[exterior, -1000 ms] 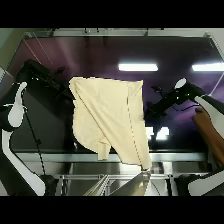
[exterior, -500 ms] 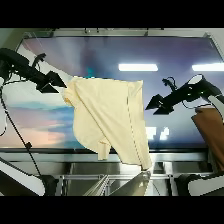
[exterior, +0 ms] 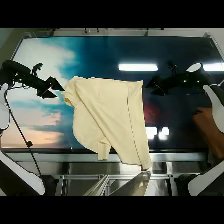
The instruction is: Fold the shirts.
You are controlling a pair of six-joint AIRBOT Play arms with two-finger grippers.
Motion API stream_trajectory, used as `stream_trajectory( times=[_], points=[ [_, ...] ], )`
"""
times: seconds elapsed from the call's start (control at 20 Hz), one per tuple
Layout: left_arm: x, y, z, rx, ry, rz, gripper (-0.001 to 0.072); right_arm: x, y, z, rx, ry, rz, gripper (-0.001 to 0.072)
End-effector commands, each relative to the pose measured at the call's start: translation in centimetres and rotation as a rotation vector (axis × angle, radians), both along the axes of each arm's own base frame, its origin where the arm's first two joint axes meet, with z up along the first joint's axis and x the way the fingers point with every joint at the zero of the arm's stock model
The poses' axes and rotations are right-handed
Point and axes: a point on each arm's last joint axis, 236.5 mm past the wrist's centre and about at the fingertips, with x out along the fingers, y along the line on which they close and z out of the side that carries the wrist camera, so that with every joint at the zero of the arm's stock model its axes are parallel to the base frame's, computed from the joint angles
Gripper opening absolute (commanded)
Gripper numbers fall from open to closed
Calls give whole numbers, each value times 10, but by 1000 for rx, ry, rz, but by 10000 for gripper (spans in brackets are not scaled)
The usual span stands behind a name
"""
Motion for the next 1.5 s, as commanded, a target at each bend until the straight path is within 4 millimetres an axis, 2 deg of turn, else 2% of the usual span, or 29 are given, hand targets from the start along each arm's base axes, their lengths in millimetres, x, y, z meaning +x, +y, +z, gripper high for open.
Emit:
stream_trajectory(
  times=[0.0,0.2,0.35,0.4,0.45,0.5,0.55,0.6,0.7,0.75,0.8,0.85,0.9,1.0,1.05,1.1,1.2,1.3,1.4,1.45],
  points=[
    [10,-8,-17,-67,-1,35,709,22,14,-10,24,55,-50,554],
    [14,-22,-29,-90,4,35,708,39,36,-20,20,53,-115,553],
    [18,-39,-38,-79,-10,5,708,41,48,-29,18,66,-137,547],
    [19,-48,-41,-77,-14,-6,707,40,53,-32,20,73,-131,520],
    [20,-55,-44,-74,-15,-17,706,38,56,-35,21,78,-124,425],
    [20,-60,-46,-72,-15,-24,644,36,60,-37,20,81,-117,400],
    [20,-63,-47,-71,-15,-30,405,36,65,-35,29,66,-99,214],
    [19,-63,-47,-70,-16,-37,-8,37,69,-31,43,46,-83,133],
    [21,-61,-42,-76,-29,-46,18,42,80,-11,118,2,-57,20],
    [23,-58,-33,-82,-38,-54,18,42,85,3,150,-21,-37,19],
    [25,-58,-15,-108,-52,-72,18,43,87,24,171,-58,-5,19],
    [28,-62,11,-154,-79,-90,18,41,88,47,182,-101,35,18],
    [31,-66,45,-204,-127,-104,18,39,83,77,185,-159,73,18],
    [36,-72,139,-243,-311,-137,18,28,67,152,179,-303,133,18],
    [32,-73,186,-222,-420,-160,18,17,58,192,161,-391,159,19],
    [19,-76,239,-186,-547,-192,18,3,45,235,121,-486,180,18],
    [-24,-84,337,-100,-796,-243,18,-32,12,305,-13,-646,181,18],
    [-87,-89,428,0,-1033,-236,20,-79,-17,371,-160,-793,152,19],
    [-155,-91,496,106,-1233,-216,21,-136,-26,425,-258,-930,143,19],
    [-185,-93,520,164,-1322,-206,21,-163,-25,449,-297,-1010,145,19]
  ],
)
